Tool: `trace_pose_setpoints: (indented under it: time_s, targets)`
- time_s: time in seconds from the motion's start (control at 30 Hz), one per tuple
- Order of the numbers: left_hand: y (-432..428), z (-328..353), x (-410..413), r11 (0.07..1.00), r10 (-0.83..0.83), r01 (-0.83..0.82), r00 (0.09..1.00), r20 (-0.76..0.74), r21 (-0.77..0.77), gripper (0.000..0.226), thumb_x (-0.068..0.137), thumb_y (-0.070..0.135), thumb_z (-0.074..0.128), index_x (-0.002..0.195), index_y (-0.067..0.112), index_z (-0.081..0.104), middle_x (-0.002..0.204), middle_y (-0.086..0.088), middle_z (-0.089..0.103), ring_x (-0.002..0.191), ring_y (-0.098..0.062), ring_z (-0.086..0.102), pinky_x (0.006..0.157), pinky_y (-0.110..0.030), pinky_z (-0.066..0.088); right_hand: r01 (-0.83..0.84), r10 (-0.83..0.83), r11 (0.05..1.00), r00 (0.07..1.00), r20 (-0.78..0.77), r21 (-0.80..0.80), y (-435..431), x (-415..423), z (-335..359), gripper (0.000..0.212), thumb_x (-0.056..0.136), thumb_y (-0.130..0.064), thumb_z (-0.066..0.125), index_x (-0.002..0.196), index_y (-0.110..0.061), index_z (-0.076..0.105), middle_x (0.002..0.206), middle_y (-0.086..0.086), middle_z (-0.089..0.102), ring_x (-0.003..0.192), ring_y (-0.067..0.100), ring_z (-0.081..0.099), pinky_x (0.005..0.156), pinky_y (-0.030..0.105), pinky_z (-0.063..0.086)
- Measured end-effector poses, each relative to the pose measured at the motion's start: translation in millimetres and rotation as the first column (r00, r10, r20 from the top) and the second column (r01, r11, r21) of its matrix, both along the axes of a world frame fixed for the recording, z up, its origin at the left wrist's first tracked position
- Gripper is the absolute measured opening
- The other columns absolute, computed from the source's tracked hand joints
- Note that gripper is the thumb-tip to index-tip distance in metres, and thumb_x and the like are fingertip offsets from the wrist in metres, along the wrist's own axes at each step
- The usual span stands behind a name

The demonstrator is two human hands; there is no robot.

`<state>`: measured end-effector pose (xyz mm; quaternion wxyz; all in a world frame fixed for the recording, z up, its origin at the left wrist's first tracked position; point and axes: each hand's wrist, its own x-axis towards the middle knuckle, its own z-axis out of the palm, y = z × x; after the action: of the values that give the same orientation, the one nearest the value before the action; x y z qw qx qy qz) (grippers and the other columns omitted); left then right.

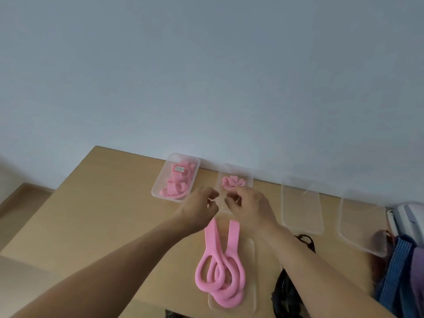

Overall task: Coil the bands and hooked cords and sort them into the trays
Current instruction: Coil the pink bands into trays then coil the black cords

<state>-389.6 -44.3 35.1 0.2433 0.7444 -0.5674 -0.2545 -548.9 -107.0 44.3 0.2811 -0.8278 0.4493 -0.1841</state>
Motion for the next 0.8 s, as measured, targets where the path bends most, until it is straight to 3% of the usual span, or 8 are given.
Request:
trace_pose_setpoints:
  time_s: [0.1, 0.27, 0.37, 0.47, 0.63, 0.8]
  targets:
    - [22, -2, -4, 0.997, 0.050, -0.048, 0.998, -0.043, 0.058, 0.029, 0.089, 0.010, 0.055, 0.115, 0.016, 0.066, 0.112, 0.003, 0.068, 0.088, -0.007, 0.057, 0.076, -0.017, 0.040, 0.001, 0.006, 0.986, 0.999, -0.041, 0.168, 24, -18, -6, 0.013, 0.091, -0.027, 0.061, 0.096, -0.021, 0.071, 0.091, -0.010, 0.071, 0.079, 0.010, 0.062, 0.075, 0.026, 0.049]
    - [43, -10, -6, 0.986, -0.009, 0.016, 0.999, -0.040, 0.167, 0.026, 0.090, 0.008, 0.054, 0.112, 0.013, 0.068, 0.110, 0.000, 0.069, 0.087, -0.009, 0.056, 0.064, -0.010, 0.036, -0.014, 0.087, 0.958, 0.965, -0.246, 0.287, 54, -26, -24, 0.019, 0.090, -0.026, 0.056, 0.093, -0.014, 0.070, 0.096, -0.002, 0.070, 0.091, 0.018, 0.064, 0.084, 0.035, 0.051]
    - [47, -13, -5, 0.973, -0.084, 0.095, 0.995, -0.061, 0.211, 0.027, 0.091, 0.010, 0.052, 0.114, 0.013, 0.067, 0.110, -0.001, 0.069, 0.088, -0.011, 0.057, 0.068, -0.012, 0.039, 0.006, 0.131, 0.927, 0.933, -0.337, 0.376, 72, -23, -33, 0.021, 0.086, -0.030, 0.055, 0.090, -0.014, 0.069, 0.093, -0.001, 0.071, 0.089, 0.019, 0.064, 0.083, 0.035, 0.052]
    - [49, -16, -2, 0.957, -0.168, 0.179, 0.983, -0.069, 0.226, 0.030, 0.092, 0.010, 0.050, 0.117, 0.011, 0.066, 0.114, -0.002, 0.068, 0.089, -0.010, 0.057, 0.066, -0.007, 0.039, -0.018, 0.189, 0.933, 0.875, -0.446, 0.360, 86, -16, -42, 0.022, 0.088, -0.030, 0.054, 0.073, -0.015, 0.060, 0.079, 0.001, 0.066, 0.078, 0.020, 0.062, 0.071, 0.033, 0.049]
    - [47, -16, 10, 0.939, -0.258, 0.268, 0.963, -0.074, 0.216, 0.030, 0.094, 0.012, 0.050, 0.120, 0.012, 0.065, 0.117, -0.001, 0.067, 0.087, -0.008, 0.054, 0.061, -0.002, 0.038, 0.040, 0.115, 0.961, 0.844, -0.524, 0.275, 102, -5, -53, 0.021, 0.094, -0.030, 0.051, 0.108, -0.015, 0.057, 0.103, 0.002, 0.066, 0.093, 0.021, 0.064, 0.077, 0.033, 0.049]
    - [48, -14, 18, 0.917, -0.317, 0.330, 0.944, -0.092, 0.223, 0.030, 0.093, 0.016, 0.053, 0.122, 0.014, 0.064, 0.118, 0.000, 0.066, 0.088, -0.008, 0.055, 0.066, -0.007, 0.040, 0.107, 0.010, 0.977, 0.839, -0.543, 0.185, 109, -1, -64, 0.020, 0.092, -0.027, 0.052, 0.107, -0.015, 0.052, 0.091, -0.001, 0.061, 0.080, 0.019, 0.061, 0.066, 0.031, 0.047]
